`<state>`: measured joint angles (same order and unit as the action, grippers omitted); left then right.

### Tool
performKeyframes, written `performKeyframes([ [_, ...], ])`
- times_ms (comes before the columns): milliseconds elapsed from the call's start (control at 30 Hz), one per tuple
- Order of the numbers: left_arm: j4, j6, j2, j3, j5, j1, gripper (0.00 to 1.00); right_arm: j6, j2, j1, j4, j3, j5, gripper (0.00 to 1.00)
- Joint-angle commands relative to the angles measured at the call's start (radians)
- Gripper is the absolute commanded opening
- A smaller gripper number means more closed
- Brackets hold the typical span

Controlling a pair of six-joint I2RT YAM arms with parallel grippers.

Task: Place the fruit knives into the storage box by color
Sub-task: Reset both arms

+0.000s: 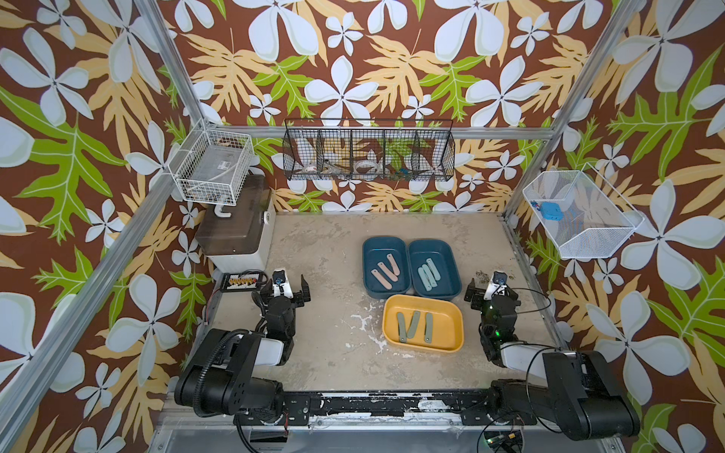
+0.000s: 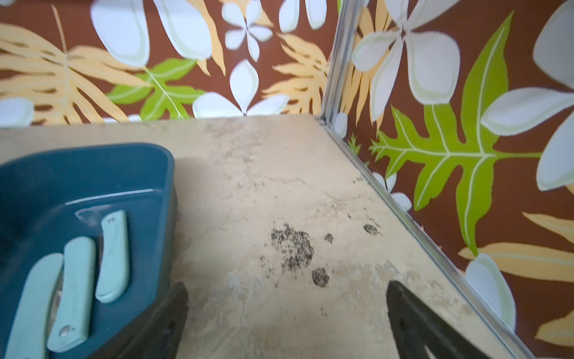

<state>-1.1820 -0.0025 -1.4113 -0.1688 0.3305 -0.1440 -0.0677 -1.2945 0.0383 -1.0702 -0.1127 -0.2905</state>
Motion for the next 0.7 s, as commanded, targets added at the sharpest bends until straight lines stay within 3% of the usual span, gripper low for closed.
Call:
performKeyframes([
  [0, -0.053, -0.021, -0.015, -0.01, -0.106, 0.037, 1.0, 0.015, -0.056, 0.011, -0.235, 0.03, 0.015, 1.0],
  [67, -0.136, -0.028, -0.055, 0.015, -0.16, 0.062, 1.0, 0.021, -0.135, 0.013, -0.311, 0.032, 0.023, 0.99],
  [133, -0.082, -0.031, -0.042, 0.001, -0.173, 0.067, 1.0, 0.04, -0.198, 0.014, -0.317, -0.004, 0.028, 0.99],
  [200, -0.124, -0.035, -0.06, 0.005, -0.192, 0.078, 0.98, 0.025, -0.167, 0.005, -0.116, -0.084, 0.055, 1.0],
  [667, -0.122, -0.025, -0.051, 0.012, -0.205, 0.077, 1.0, 0.022, -0.172, -0.002, -0.142, -0.078, 0.06, 1.0],
])
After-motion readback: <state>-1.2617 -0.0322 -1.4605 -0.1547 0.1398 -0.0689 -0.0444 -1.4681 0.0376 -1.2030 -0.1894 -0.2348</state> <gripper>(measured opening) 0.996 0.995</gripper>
